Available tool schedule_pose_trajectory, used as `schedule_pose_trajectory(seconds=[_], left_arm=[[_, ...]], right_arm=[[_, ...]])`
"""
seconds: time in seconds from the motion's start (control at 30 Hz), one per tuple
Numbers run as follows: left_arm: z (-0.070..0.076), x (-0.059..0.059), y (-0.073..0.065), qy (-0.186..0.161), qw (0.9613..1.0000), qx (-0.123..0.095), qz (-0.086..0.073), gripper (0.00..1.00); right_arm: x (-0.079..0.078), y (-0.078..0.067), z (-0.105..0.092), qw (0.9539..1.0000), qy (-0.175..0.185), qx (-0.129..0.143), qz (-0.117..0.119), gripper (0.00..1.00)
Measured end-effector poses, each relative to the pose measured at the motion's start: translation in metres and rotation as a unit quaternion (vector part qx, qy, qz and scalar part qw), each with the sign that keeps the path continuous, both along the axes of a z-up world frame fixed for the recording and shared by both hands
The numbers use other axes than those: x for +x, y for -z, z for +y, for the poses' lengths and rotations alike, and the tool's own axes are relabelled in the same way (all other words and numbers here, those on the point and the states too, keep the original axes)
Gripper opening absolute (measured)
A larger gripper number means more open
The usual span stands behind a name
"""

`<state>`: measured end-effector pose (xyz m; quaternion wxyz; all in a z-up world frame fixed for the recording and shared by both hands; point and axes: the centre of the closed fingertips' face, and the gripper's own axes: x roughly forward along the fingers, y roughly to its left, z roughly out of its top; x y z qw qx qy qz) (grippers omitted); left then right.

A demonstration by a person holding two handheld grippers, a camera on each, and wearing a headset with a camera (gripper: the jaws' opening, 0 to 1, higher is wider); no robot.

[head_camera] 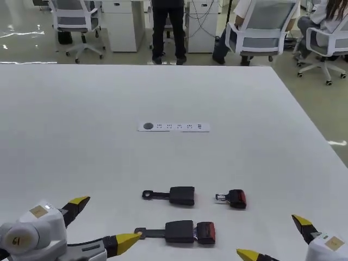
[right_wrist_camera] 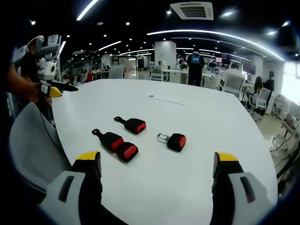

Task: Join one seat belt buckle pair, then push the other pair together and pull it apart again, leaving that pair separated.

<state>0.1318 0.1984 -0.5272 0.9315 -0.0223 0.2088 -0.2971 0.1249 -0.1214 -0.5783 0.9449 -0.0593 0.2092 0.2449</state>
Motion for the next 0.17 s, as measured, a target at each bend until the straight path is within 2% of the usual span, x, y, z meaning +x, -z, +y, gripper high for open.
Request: schedule_pose_trajectory(seconds=[0.17], left_arm=[[0.0016,-0.0029,0.0011,0.001,1.0000,0.003,0.002,1.00]], right_arm=[[-0.0037,0.0032,-0.0009,1.0000,-0.001,-0.002,0.006,0.99]])
